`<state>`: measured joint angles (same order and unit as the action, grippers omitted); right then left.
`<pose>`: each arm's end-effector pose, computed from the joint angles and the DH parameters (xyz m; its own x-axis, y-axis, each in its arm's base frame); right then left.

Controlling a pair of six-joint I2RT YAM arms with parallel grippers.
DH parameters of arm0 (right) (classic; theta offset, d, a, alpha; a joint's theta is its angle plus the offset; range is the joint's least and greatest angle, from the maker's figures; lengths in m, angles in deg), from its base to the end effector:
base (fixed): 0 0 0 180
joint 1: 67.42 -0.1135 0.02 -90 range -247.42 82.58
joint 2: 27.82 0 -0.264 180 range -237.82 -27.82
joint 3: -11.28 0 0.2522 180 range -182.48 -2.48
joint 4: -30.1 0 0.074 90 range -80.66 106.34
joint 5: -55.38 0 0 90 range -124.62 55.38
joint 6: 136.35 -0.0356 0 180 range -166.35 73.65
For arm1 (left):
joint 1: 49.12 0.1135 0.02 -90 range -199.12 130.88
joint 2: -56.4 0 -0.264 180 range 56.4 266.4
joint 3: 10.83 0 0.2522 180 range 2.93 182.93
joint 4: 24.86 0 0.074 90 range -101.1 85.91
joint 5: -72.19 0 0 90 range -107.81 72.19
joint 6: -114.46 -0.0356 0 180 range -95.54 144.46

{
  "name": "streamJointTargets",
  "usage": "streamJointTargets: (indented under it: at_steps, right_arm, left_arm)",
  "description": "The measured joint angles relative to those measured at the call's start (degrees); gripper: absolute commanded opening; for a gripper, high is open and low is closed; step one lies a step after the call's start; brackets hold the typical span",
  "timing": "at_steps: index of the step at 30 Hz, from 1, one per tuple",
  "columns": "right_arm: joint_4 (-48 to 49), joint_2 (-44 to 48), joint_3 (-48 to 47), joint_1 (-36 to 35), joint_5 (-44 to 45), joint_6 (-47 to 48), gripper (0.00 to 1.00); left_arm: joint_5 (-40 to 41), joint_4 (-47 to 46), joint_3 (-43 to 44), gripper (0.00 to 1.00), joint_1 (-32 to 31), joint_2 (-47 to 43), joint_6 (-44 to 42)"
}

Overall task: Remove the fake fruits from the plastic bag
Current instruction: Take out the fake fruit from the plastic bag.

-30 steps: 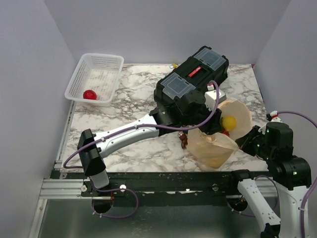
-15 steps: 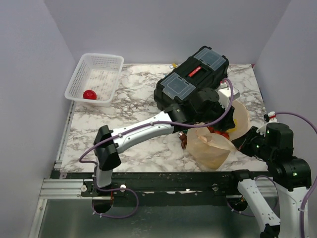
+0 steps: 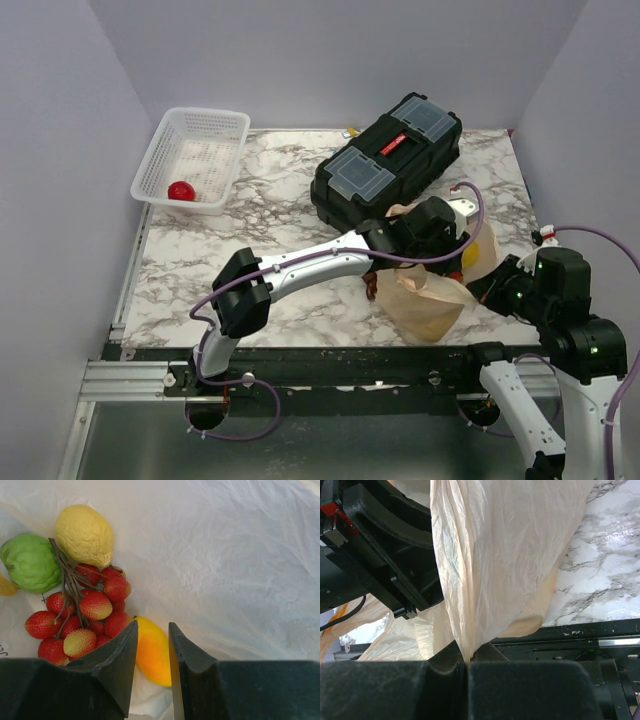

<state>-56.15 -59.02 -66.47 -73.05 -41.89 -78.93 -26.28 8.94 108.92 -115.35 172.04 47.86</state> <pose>0.0510 0.0096 0.3635 -0.6402 0.4736 -0.6048 0.1787 0.8575 0.4824 0.1889 -0.4420 0.3155 -0.5632 0.3042 -0.7683 0.7988 0.4384 -0.4120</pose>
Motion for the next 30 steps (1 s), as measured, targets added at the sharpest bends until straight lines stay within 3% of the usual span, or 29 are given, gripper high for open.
streamJointTargets:
  at_steps: [7, 13, 27, 30]
  right_arm:
    - [-0.04, 0.0, 0.87, 0.0, 0.26, 0.0, 0.01]
    - [-0.07, 0.02, 1.14, 0.0, 0.66, 0.0, 0.01]
    - [-0.09, 0.52, 2.45, 0.0, 1.88, 0.04, 0.01]
    - [-0.17, 0.55, 2.45, 0.0, 2.16, 0.04, 0.01]
  left_arm:
    - [-0.57, 1.6, -1.99, 0.36, 0.0, 0.66, 0.24]
    - [-2.56, 3.54, -5.14, 0.51, 0.0, 2.19, 1.16]
    - [-4.0, 4.63, -8.96, 0.61, -1.53, 3.23, 3.13]
    - [-4.11, 5.09, -8.96, 0.69, -2.16, 3.82, 3.21]
